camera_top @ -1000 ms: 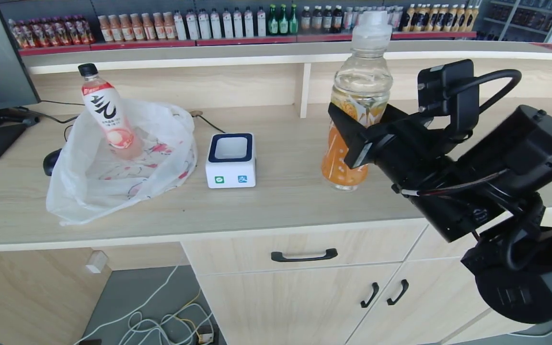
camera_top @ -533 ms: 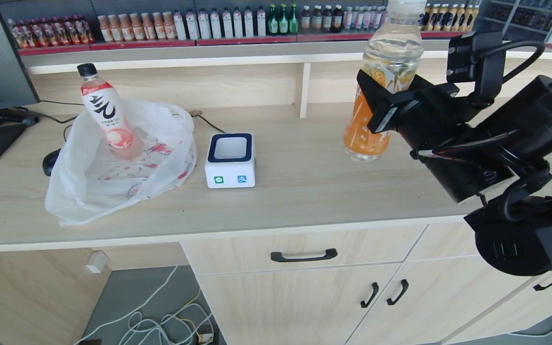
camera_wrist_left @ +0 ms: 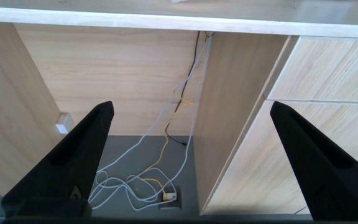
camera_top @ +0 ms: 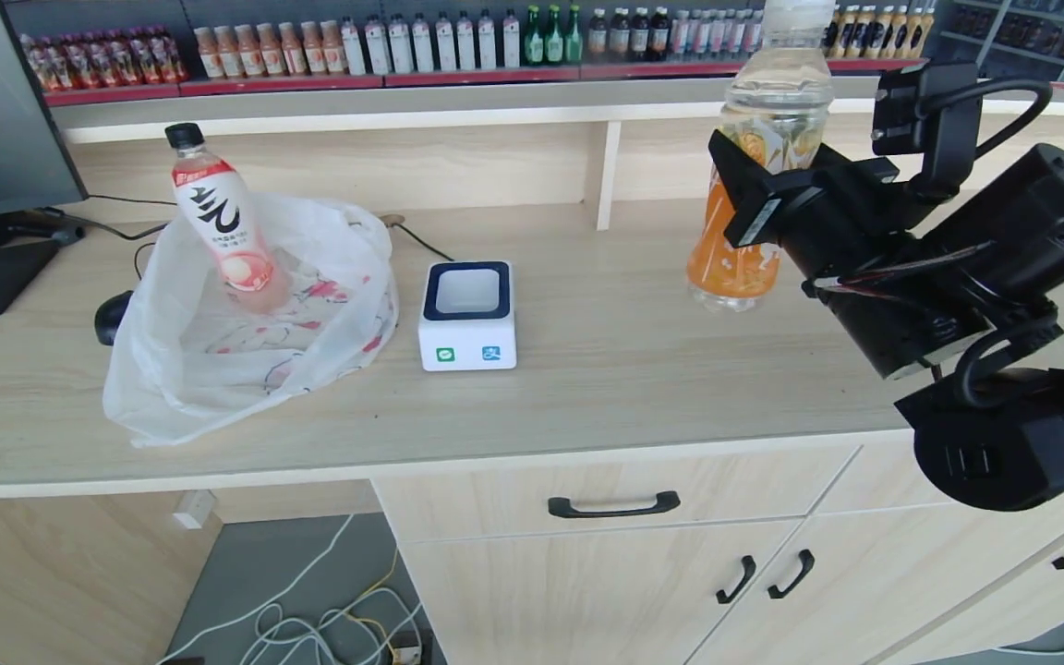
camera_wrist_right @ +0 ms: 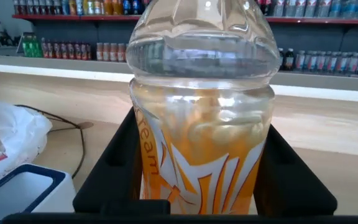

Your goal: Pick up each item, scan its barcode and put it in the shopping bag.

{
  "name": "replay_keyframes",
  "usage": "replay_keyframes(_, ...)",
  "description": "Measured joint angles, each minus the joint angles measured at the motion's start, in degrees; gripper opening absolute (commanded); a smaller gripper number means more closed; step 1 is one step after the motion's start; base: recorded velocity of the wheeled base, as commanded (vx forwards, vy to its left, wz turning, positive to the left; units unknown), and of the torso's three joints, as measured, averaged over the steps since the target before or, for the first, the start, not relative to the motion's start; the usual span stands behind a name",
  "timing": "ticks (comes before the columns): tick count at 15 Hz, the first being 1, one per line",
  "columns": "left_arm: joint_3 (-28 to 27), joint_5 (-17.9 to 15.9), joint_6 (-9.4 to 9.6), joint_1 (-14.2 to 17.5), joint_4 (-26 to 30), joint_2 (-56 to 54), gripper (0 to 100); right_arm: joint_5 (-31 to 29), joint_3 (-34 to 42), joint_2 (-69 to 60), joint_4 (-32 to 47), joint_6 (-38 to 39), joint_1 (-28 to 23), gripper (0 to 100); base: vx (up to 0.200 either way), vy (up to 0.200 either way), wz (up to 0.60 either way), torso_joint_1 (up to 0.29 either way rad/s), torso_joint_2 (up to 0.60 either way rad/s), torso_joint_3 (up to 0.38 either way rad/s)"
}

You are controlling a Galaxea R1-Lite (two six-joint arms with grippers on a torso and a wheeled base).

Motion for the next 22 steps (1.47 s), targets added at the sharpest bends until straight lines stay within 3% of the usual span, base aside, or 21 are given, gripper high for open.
replay_keyframes(12, 0.0, 0.0, -0.04, 0.0, 0.0, 0.0, 100, -1.5, -4.3, 0.8, -0.3, 0.1, -0.3, 0, 0.000, 0.200, 0.00, 0.001, 0.00, 0.001)
replay_keyframes(22, 0.0, -0.1, 0.43, 0.0, 0.0, 0.0, 100, -2.2, -9.6, 1.5, 0.3, 0.6, 0.4, 0, 0.000, 0.000, 0.00, 0.000, 0.00, 0.000)
